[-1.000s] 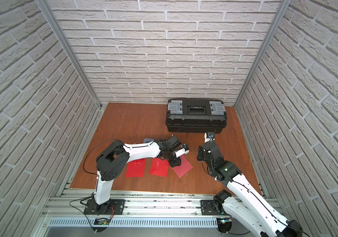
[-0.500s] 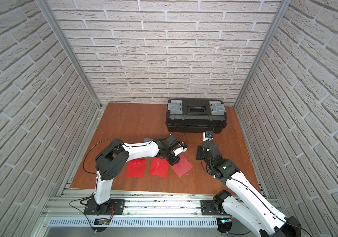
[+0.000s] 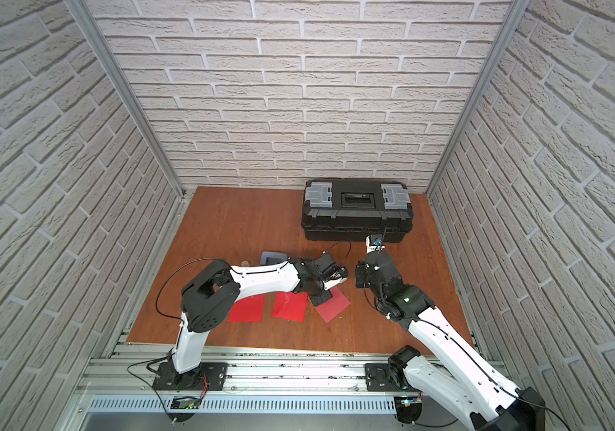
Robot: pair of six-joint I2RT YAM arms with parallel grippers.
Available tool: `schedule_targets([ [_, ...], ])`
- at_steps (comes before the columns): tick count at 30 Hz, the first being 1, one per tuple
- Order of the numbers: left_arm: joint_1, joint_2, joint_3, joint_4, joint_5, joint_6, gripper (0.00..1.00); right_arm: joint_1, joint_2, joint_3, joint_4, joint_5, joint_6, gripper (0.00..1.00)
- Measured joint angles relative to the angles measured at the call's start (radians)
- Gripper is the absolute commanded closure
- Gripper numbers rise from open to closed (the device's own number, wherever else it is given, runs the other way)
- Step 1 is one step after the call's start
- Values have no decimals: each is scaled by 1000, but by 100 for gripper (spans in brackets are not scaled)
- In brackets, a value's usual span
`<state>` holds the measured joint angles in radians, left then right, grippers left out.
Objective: Seal the envelope with a glue stick
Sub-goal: Seal the envelope at the center of the board.
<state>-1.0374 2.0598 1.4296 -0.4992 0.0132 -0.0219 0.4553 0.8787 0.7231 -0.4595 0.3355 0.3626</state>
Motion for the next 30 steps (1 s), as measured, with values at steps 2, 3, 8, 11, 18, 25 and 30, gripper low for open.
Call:
schedule_targets([
  [2, 11, 0, 0, 2, 29, -10, 94, 0, 37, 0, 14, 3, -1, 97],
  [3, 17, 0, 1, 5, 47, -20, 95, 0, 60, 0, 23, 5, 0, 97],
  [8, 23, 0, 5, 0, 109, -63, 95, 0, 183, 9, 54, 15, -12, 97],
  [11, 24, 1, 0, 3, 134, -80, 94, -4, 244, 39, 85, 31, -27, 97],
  [18, 51, -17, -48, 67, 186, -84, 95, -11, 301, 29, 275, 33, -40, 97],
  [25, 35, -23, -57, 75, 148, -84, 92, -13, 359, 32, 280, -17, -80, 97],
  [30, 4, -21, -47, 61, 90, -82, 89, -13, 355, 67, 231, 8, -90, 97],
])
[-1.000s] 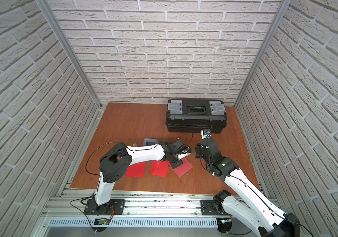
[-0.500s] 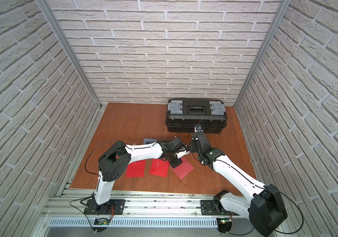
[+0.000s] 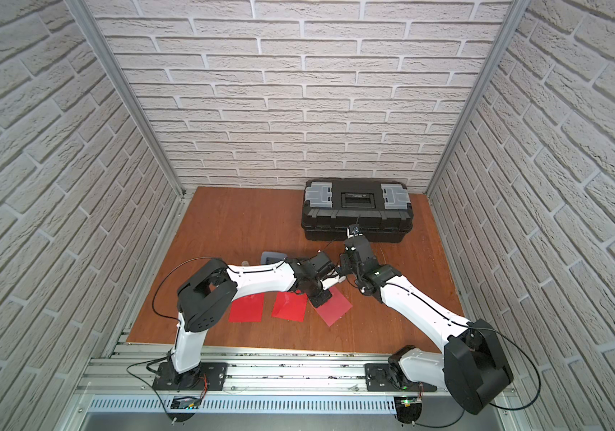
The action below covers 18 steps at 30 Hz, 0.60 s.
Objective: Seal the envelope with a glue stick
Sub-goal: Seal the envelope at the center of the board.
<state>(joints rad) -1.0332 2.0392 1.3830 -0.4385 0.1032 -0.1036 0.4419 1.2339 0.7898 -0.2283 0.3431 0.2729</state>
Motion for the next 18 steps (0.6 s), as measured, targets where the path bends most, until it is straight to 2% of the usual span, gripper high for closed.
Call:
schedule_targets([
  [8, -38, 50, 96, -110, -117, 26, 93, -26, -106, 4, -76, 109, 11, 97],
  [18, -49, 68, 134, -154, -156, 60, 86, -77, -233, -10, -132, 163, 8, 97],
])
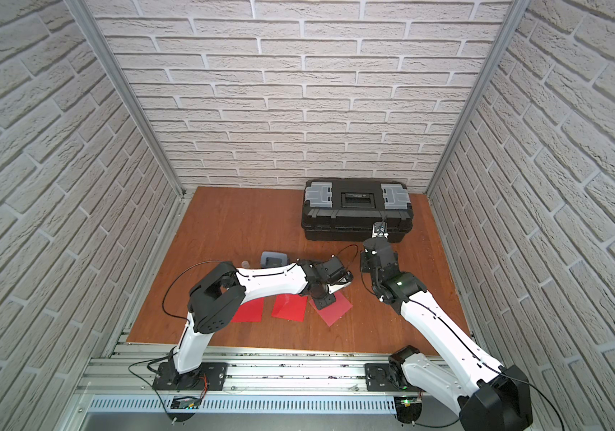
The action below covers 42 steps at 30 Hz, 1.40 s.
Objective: Seal the envelope with a glue stick
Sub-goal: Seal the envelope at the center of the board.
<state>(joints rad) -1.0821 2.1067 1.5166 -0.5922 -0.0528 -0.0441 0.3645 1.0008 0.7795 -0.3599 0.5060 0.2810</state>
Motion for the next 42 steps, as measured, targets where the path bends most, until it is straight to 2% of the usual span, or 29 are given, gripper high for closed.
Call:
schedule_targets([
  [5, 13, -20, -26, 33, 26, -4, 76, -8, -3, 0, -27, -6, 0, 97],
  [11, 27, -29, -39, 44, 64, -21, 76, -8, -9, 0, -42, -27, 16, 97],
  [18, 25, -46, -66, 48, 69, -39, 83, -8, -9, 0, -42, -49, 23, 97],
  [24, 21, -57, -80, 46, 70, -45, 75, -9, -9, 0, -42, -60, 26, 97],
  [33, 15, -89, -114, 25, 72, -45, 71, -9, -3, 2, -43, -64, 30, 97],
  [36, 12, -101, -127, 17, 67, -43, 66, -9, 6, 5, -43, -67, 31, 97],
  [42, 9, -122, -130, 15, 55, -42, 66, -9, 9, 6, -43, -71, 36, 97],
])
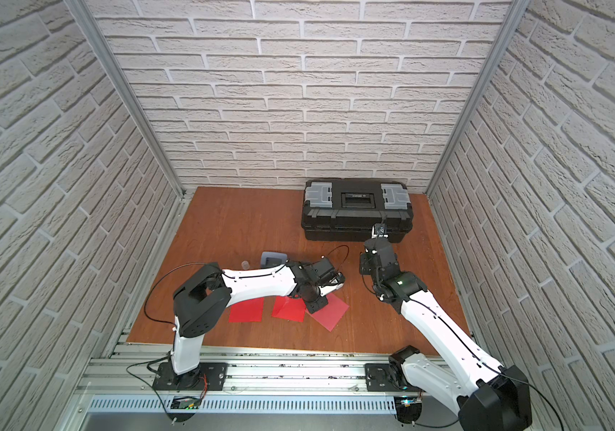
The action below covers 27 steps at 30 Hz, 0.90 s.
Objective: Seal the envelope with a glue stick
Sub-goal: Seal the envelope at the center of the board.
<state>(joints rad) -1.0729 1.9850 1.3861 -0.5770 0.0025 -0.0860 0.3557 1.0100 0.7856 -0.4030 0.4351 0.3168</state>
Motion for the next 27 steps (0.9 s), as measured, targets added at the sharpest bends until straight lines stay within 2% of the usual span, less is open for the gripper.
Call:
schedule_targets([
  [3, -3, -3, 0, 1, -10, 0, 68, 0, 0, 1, 0, -4, 2, 97],
  [8, -11, -10, -9, 1, -9, 3, 85, 0, 3, 5, -1, -7, 2, 97],
  [17, -16, -1, -30, 1, 6, 5, 100, 0, 7, 14, -3, -10, 6, 97],
  [27, -17, 17, -13, -13, 10, 15, 100, 0, 7, 15, -6, -10, 6, 97],
])
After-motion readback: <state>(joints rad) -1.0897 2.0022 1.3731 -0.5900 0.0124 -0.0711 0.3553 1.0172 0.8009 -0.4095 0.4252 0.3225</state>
